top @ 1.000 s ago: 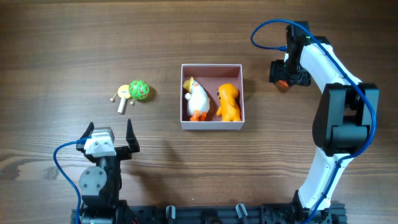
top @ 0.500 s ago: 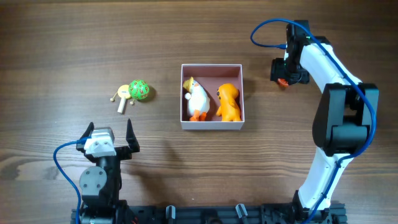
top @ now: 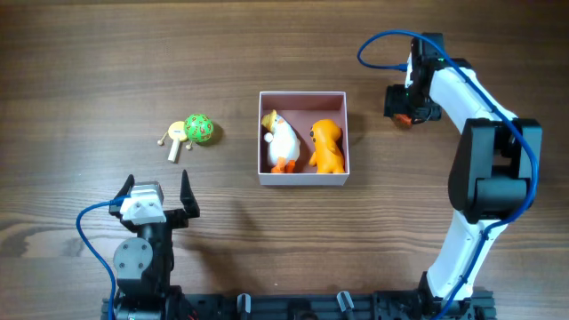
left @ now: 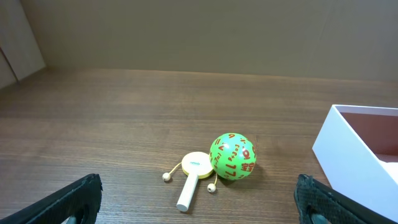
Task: Pack container
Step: 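Move the right gripper to the orange mesh ball and grasp it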
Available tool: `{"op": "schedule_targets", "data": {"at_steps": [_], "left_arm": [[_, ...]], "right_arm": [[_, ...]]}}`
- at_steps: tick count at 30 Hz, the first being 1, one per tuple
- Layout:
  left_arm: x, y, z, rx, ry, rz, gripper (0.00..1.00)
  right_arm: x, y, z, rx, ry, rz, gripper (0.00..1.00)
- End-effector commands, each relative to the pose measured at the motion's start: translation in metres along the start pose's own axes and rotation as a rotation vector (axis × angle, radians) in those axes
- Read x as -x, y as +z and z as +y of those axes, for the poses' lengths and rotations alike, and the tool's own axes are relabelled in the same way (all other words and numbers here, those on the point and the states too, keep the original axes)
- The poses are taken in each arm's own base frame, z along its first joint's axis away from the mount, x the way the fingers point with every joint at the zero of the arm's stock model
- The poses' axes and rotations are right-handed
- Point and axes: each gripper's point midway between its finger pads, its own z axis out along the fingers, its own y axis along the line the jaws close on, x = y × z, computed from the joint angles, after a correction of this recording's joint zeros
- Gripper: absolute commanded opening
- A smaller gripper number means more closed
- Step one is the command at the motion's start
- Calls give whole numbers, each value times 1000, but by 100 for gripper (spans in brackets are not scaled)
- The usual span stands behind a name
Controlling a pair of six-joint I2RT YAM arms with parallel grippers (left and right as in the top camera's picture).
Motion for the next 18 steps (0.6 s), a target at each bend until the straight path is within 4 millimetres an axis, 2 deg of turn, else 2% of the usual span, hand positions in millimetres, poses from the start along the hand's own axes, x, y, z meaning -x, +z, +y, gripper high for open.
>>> {"op": "schedule_targets", "data": {"at_steps": [1,3,15,18], "left_arm": [[-1,0,-1,-11,15,-4,100],[-1,0,-1,-11,15,-4,100],[-1,0,-1,-11,15,-4,100],[-1,0,-1,-11,15,-4,100]], "right_arm": [[-13,11,-1,21,-11,43,72],[-14,11,-3,21,-20,46,66],[-13,9,-4,17,-21,45,47],[-9,2,-4,18,-20,26,47]]}}
